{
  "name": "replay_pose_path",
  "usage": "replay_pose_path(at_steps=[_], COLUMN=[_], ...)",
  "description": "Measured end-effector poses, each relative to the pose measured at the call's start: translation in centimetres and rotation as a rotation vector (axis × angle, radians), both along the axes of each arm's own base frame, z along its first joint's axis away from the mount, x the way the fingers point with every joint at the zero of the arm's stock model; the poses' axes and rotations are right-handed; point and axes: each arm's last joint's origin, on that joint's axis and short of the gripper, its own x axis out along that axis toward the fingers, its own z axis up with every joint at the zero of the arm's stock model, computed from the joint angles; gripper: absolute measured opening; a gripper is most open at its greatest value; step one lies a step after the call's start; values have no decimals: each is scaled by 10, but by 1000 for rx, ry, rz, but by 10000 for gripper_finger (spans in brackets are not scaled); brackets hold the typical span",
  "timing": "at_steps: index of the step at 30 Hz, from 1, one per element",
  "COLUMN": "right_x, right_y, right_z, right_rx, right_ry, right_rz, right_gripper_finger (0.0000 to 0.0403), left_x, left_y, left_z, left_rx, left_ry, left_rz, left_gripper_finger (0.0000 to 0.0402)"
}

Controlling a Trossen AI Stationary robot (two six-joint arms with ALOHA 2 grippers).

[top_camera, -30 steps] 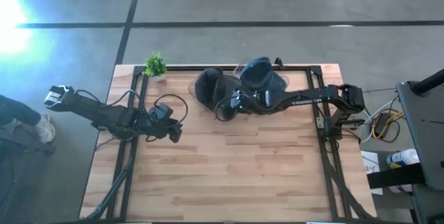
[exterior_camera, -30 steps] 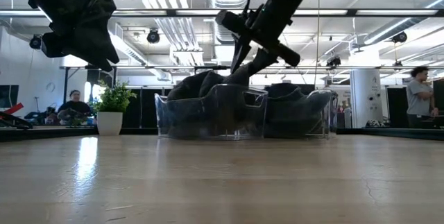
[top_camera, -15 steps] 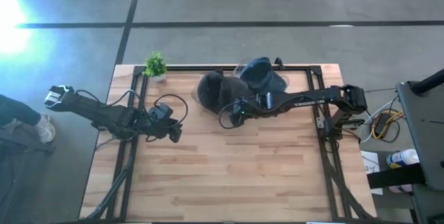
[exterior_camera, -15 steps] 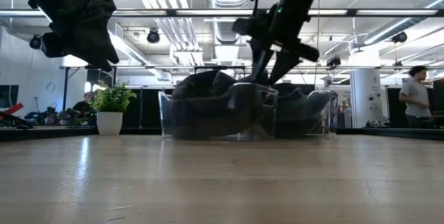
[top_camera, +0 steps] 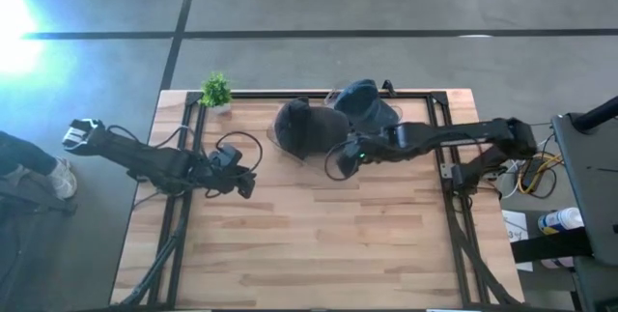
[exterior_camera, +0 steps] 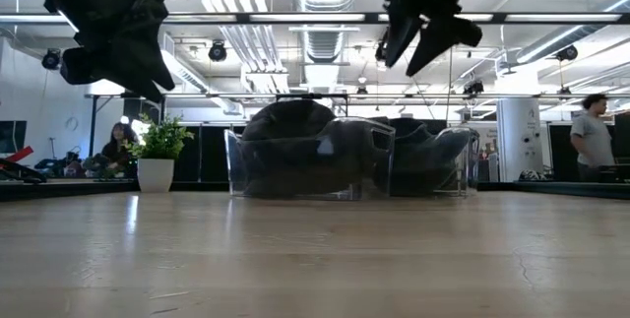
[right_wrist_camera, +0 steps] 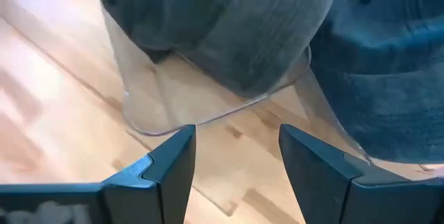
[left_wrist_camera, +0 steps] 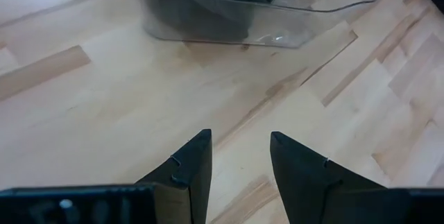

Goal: Pick & Place hat
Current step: Adjust the transparent bins

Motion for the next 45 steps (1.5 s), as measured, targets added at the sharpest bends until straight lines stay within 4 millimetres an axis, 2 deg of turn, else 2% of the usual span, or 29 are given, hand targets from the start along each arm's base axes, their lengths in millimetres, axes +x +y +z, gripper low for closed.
replay_pose_path(at_steps=[5, 8, 11, 14, 19, 25, 28, 31, 37, 41, 45], right_x=[-22, -50, -65, -72, -85, -111, -123, -124, -111, -102, -96], right_y=[3, -6, -25, -56, -129, -205, -229, -243, -258, -252, -239], right_z=[21, 23, 23, 23, 6, -13, -24, -43, -79, -88, -85], right_rx=[28, 16, -50, -102, -84, 22, 53, 116, 210, 255, 306], right_ry=[-55, 52, 130, 166, 241, 171, 173, 219, 272, 298, 309], right_rz=[-12, -214, -364, -471, -636, -698, -690, -666, -550, -440, -320], right_gripper_finger=[203, 203, 203, 202, 187, 164, 151, 138, 118, 110, 103], left_x=[19, 30, 38, 42, 48, 54, 56, 58, 62, 65, 69], left_y=[-5, -9, -10, -8, 0, 23, 33, 39, 54, 66, 78], left_z=[-7, -19, -33, -41, -46, -53, -58, -61, -68, -72, -76], left_rx=[-30, -67, -87, -97, -108, -132, -157, -159, -146, -123, -98], left_ry=[-23, 13, 60, 66, 29, 27, 53, 67, 78, 97, 105], left_rz=[-12, -9, 62, 151, 289, 438, 469, 498, 557, 569, 572], left_gripper_finger=[140, 140, 140, 140, 140, 140, 140, 140, 140, 140, 140])
